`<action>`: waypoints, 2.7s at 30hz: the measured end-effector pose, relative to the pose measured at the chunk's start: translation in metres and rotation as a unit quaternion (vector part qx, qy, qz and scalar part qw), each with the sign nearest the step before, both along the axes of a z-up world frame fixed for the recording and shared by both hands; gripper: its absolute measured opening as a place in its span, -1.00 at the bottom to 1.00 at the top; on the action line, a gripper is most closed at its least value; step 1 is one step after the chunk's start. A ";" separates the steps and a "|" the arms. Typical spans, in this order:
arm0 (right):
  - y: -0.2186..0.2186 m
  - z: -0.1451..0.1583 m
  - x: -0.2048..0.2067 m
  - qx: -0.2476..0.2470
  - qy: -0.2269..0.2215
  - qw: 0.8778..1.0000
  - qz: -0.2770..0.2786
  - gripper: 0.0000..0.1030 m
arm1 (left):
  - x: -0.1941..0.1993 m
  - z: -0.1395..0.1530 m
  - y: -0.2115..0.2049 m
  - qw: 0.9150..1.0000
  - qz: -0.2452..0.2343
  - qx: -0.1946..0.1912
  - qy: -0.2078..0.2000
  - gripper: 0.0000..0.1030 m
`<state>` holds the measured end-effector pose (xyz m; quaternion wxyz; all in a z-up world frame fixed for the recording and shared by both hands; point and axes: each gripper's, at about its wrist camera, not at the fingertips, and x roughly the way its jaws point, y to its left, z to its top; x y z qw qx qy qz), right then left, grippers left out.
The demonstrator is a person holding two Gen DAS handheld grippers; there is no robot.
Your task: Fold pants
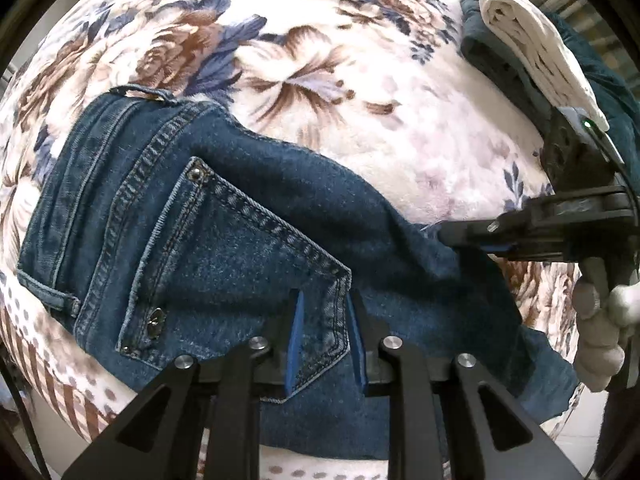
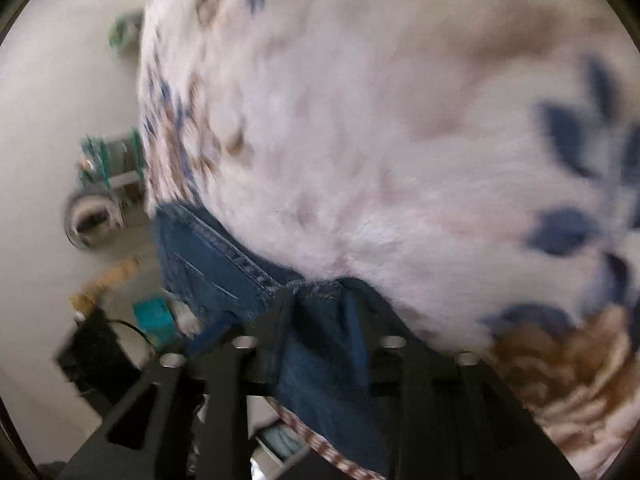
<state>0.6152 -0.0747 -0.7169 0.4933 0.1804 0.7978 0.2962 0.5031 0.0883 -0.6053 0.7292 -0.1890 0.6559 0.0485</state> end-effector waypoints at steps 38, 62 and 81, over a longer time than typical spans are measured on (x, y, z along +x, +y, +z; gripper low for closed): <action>-0.063 0.059 -0.096 -0.200 -0.189 0.961 0.002 -0.50 | 0.045 -0.007 0.000 0.994 -0.092 -0.022 -0.045 -0.42; -0.338 0.154 -0.312 -0.198 -0.198 0.796 -0.537 0.83 | -0.023 0.064 -0.110 0.977 -0.193 0.029 -0.088 0.88; -0.616 0.073 -0.357 -0.282 -0.139 0.731 -0.606 0.13 | -0.059 0.038 -0.352 0.958 -0.272 0.067 -0.064 0.88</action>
